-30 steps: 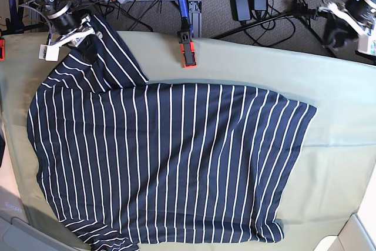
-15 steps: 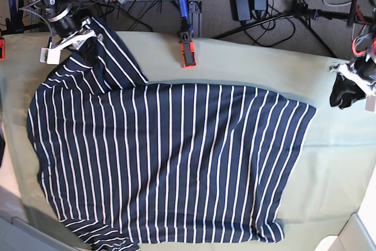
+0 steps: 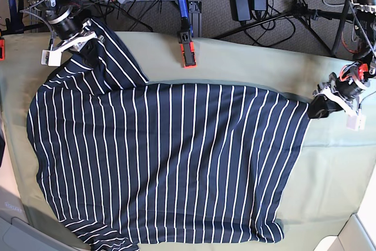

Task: Fold the T-shirt properly
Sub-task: 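Reach the left gripper to the shirt's side edge and grasp it, then lift the shirt with both grippers and drag it across the cloth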

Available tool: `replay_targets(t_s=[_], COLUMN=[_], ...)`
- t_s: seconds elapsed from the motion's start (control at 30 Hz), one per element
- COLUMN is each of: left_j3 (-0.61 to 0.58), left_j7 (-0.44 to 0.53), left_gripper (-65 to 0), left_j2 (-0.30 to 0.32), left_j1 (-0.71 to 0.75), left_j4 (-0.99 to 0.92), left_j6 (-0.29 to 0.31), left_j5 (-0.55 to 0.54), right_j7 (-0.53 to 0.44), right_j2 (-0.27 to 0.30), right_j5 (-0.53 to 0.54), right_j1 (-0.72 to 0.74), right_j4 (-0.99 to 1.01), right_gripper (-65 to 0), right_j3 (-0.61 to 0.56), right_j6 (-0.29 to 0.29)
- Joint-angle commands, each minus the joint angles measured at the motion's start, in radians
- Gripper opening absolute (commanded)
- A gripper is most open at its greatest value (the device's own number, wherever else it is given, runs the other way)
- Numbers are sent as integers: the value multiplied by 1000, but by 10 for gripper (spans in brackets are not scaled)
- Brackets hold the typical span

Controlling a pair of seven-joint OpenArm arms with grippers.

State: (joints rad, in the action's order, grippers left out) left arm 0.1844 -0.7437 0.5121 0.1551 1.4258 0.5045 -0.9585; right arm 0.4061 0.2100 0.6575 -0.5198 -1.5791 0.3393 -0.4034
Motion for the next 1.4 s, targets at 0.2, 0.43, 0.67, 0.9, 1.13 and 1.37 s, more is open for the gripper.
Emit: replay_targets(t_s=[0.2, 0.43, 0.67, 0.9, 1.13, 1.37], left_j3=[5, 7, 25, 24, 24, -12], left_j7=[45, 64, 89, 108, 42, -1], left_gripper=[-422, -422, -422, -422, -422, -422], left_j2=[-19, -7, -2, -7, -52, -108], left_j1=[-11, -23, -24, -25, -24, -24], left_j4=[12, 12, 12, -42, -62, -62], left_j6=[32, 31, -30, -30, -5, 55], left_j5=[58, 112, 180, 184, 81, -3], right_j7=[40, 40, 42, 43, 43, 44], right_j2=[3, 3, 3, 3, 3, 3], right_j5=[-23, -23, -22, -22, -22, -22], right_j1=[-5, -5, -4, -5, -5, -4], right_j4=[-3, -3, -3, -3, -3, -3], right_gripper=[-650, -650, -650, -650, -650, -650], right_j3=[-3, -3, -3, -3, -3, -3], right_j6=[11, 11, 11, 10, 10, 10])
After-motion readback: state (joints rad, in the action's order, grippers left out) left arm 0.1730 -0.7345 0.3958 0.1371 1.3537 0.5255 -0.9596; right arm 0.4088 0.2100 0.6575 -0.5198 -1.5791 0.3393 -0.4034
